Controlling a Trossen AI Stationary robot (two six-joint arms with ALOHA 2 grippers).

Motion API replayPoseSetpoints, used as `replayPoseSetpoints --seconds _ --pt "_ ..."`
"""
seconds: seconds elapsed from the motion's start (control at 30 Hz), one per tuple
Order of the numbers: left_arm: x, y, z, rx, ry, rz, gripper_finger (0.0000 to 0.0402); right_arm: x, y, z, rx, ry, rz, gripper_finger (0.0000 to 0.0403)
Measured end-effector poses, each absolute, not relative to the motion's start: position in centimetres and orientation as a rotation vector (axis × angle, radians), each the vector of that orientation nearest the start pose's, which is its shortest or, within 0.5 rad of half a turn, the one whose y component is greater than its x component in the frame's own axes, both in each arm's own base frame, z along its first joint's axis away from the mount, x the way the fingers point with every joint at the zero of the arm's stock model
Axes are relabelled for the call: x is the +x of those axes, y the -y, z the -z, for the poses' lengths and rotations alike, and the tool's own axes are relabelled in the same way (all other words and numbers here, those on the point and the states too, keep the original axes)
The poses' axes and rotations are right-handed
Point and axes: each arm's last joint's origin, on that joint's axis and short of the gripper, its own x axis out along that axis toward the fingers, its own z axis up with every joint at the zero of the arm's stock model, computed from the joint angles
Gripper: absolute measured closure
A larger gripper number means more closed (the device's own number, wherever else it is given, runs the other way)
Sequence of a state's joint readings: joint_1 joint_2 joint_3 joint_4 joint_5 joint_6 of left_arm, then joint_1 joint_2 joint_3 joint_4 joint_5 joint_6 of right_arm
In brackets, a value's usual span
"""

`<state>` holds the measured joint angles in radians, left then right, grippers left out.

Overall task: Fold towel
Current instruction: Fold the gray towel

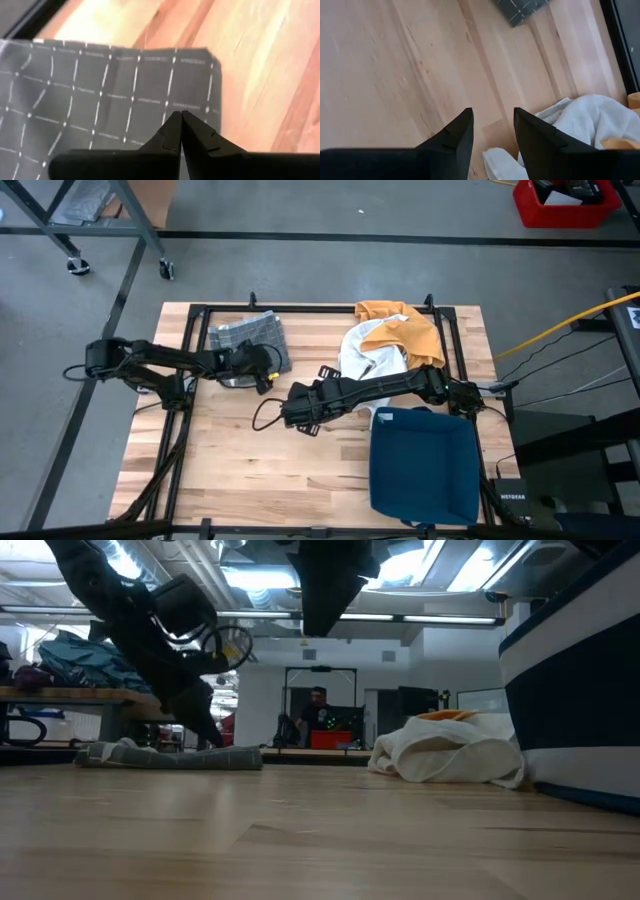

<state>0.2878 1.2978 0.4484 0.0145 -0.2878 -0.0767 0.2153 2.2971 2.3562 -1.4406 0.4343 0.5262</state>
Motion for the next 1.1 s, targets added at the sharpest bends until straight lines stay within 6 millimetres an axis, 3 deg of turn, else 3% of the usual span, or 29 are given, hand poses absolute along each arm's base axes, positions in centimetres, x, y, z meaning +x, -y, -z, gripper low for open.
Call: replayPoseSetpoints --seconds 0.3,0.63,0.77,0.93,1.1 --pt "20.4 -6.6 -12.6 -0.125 -0.99 -0.463 0.0399 44.6 -8.5 -28.3 0.006 -1.207 0.513 0.026" --pt "18.8 -6.1 -12.0 0.009 -1.209 -0.368 0.0399 44.6 -8.5 -28.3 0.007 -1.206 0.512 0.026" --pt "18.6 -6.1 -12.0 0.024 -1.226 -0.393 0.0399 44.6 -8.5 -28.3 0.007 -1.205 0.512 0.026" --pt "18.2 -6.5 -11.8 0.054 -1.247 -0.58 0.0399 44.6 -8.5 -28.3 0.008 -1.205 0.512 0.026" --pt "18.2 -6.2 -12.5 0.058 -1.2 -0.588 0.0399 44.6 -8.5 -28.3 0.008 -1.205 0.512 0.026"
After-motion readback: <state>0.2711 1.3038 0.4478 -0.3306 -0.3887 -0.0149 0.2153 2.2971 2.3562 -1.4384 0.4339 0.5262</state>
